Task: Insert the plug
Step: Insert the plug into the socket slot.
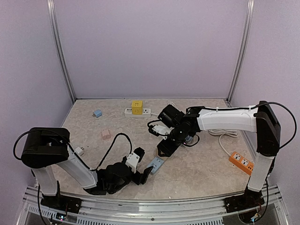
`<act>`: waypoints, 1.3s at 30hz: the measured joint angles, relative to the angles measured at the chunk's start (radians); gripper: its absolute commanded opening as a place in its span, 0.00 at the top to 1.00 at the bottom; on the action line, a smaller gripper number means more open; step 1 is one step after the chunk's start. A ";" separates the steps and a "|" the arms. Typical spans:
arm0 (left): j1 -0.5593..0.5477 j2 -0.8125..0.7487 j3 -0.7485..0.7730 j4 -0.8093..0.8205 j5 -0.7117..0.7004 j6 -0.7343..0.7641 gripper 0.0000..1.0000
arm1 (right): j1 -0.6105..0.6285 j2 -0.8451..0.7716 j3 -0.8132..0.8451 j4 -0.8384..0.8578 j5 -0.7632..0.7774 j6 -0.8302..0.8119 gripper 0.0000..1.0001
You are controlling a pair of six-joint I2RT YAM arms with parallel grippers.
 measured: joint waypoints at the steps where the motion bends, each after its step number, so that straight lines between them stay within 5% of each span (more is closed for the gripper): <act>1: 0.000 0.000 0.000 0.002 0.000 0.000 0.19 | 0.000 0.000 -0.003 0.004 0.000 0.000 1.00; 24: 0.002 -0.038 -0.043 0.051 -0.059 0.001 0.19 | 0.000 0.025 -0.040 0.070 -0.018 -0.005 1.00; 39: 0.019 -0.230 -0.056 -0.045 -0.344 -0.027 0.19 | 0.000 0.051 -0.007 0.038 -0.017 -0.011 1.00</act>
